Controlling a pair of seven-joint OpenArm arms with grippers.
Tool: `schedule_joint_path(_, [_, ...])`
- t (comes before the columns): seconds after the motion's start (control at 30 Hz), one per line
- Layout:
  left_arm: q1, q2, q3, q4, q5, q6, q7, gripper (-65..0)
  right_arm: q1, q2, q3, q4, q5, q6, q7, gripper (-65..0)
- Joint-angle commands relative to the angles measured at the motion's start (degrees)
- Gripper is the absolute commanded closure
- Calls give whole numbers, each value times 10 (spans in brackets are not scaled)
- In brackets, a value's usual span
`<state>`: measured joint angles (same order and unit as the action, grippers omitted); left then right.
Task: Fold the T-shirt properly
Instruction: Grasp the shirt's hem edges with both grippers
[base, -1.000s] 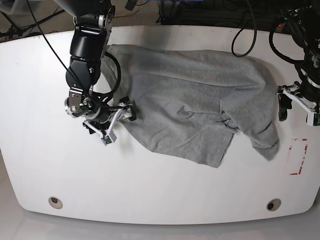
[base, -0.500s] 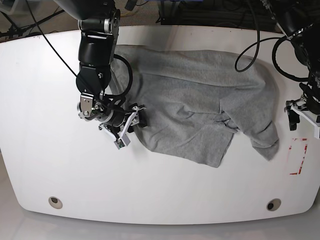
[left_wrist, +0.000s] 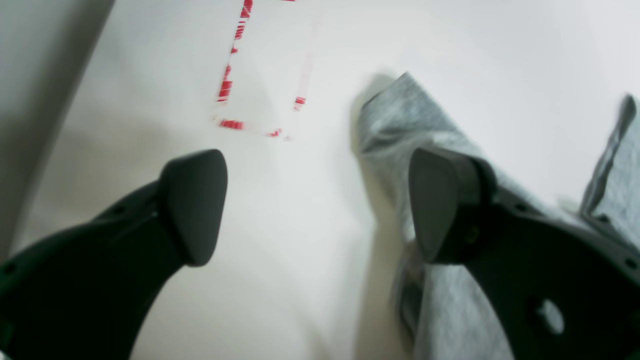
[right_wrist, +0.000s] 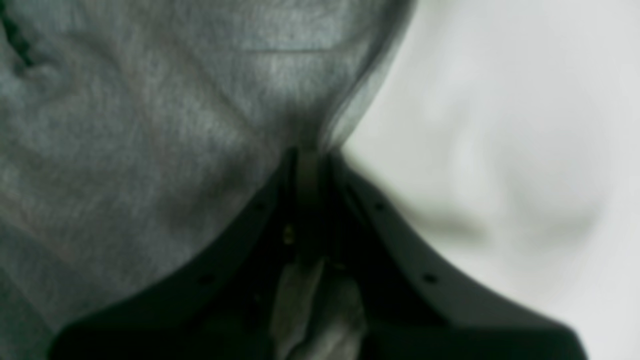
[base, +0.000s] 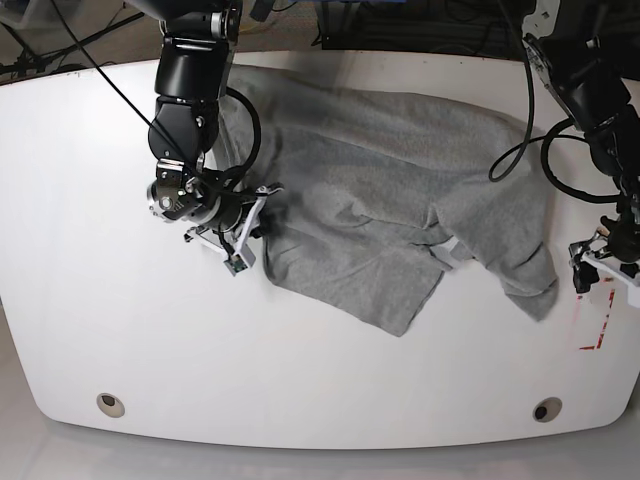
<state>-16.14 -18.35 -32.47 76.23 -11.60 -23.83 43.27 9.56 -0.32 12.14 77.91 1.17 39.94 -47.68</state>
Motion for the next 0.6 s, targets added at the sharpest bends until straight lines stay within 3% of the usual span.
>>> schedule_joint_path(0.0, [-21, -9, 19, -35, -6, 1, -38, -535, 4, 6, -12, 38, 5, 1, 7, 0])
schedule_joint_path(0.13, [-30, -3, 40, -87, -11, 1, -83, -533, -17, 13, -28, 73, 4, 1, 7, 0])
schedule_joint_path(0.3, [-40, 31, 44, -137, -8, 2, -120, -532, -26, 17, -29, 86, 9, 1, 7, 0])
schedule_joint_path(0.43, [-50, 42, 54, -191, -10, 43, -163, -532, -27, 17, -28, 86, 9, 1, 7, 0])
schedule_joint_path(0.57, [-65, 52, 85, -248, -9, 53, -192, -532, -30, 17, -27, 86, 9, 1, 7, 0])
